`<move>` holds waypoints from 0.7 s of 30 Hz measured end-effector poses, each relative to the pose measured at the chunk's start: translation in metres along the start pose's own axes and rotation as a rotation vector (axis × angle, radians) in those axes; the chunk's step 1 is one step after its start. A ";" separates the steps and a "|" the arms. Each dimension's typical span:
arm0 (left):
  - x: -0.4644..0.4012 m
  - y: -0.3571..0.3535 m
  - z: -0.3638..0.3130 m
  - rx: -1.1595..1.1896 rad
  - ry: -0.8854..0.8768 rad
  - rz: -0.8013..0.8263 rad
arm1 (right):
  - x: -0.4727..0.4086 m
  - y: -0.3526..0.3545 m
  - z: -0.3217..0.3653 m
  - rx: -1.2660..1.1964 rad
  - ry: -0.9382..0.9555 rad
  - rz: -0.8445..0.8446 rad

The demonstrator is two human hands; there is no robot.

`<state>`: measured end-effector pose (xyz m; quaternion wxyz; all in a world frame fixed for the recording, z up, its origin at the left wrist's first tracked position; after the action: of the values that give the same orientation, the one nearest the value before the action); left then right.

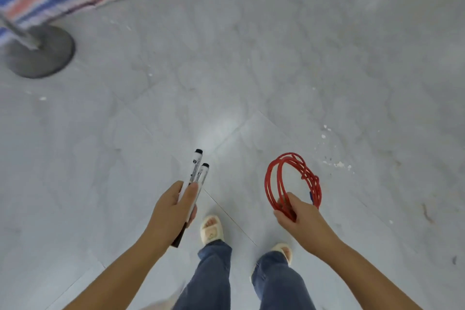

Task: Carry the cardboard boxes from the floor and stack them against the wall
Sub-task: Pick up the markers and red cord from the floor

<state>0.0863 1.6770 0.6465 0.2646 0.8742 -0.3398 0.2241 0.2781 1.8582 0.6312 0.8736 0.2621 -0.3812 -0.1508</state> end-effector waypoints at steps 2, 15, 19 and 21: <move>0.021 0.041 -0.002 0.057 -0.014 -0.097 | 0.004 0.000 0.036 0.030 0.056 0.022; 0.178 0.172 0.092 0.487 0.174 -0.841 | 0.001 -0.051 0.201 0.256 0.487 0.359; 0.242 0.153 0.120 0.616 0.255 -1.091 | 0.000 -0.078 0.226 0.426 0.636 0.545; 0.275 0.132 0.133 0.689 0.292 -1.219 | 0.003 -0.096 0.240 0.504 0.714 0.628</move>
<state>0.2038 1.3818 0.7438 0.0944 0.9035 0.3384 0.2456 0.0953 1.6966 0.7150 0.8619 0.3721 -0.1447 0.3125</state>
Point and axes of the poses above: each hand's wrist, its own x-axis away from the middle knuckle, its own y-axis out of the back of the hand, z = x × y, the point moved 8 cm from there along -x, towards the middle knuckle
